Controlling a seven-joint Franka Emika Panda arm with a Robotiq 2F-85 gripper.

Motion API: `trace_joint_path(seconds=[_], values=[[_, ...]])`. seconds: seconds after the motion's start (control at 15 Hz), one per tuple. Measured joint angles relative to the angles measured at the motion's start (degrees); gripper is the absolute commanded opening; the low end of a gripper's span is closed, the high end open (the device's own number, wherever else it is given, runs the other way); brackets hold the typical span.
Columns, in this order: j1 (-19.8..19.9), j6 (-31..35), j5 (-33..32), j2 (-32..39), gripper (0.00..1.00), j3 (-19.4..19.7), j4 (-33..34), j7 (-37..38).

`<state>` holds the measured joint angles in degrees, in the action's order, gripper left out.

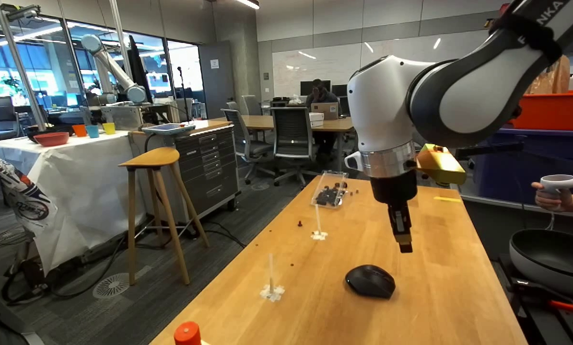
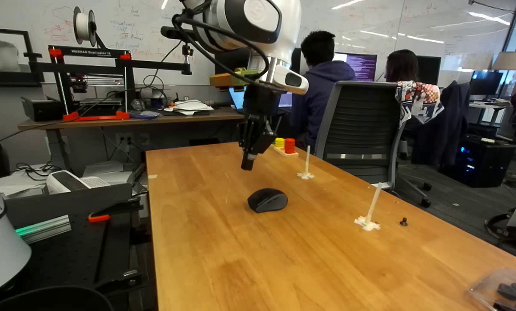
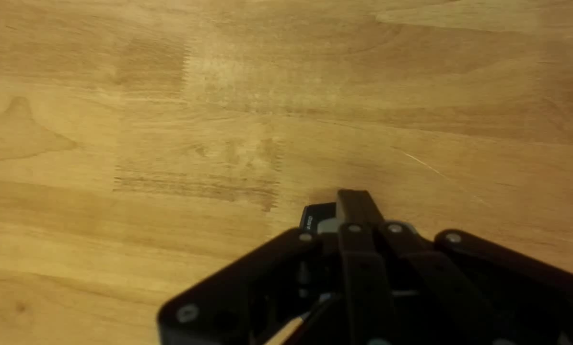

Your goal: Left click the mouse

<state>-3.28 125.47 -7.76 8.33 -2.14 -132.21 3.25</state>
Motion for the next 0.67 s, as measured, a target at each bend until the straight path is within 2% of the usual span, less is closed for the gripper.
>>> trace_joint_path(seconds=[0.2,0.67], values=[[0.07,1.01,-0.83,1.67,0.01,0.49,-0.09,0.18],[-0.15,8.67,-5.03,6.75,0.01,0.81,-0.43,2.88]])
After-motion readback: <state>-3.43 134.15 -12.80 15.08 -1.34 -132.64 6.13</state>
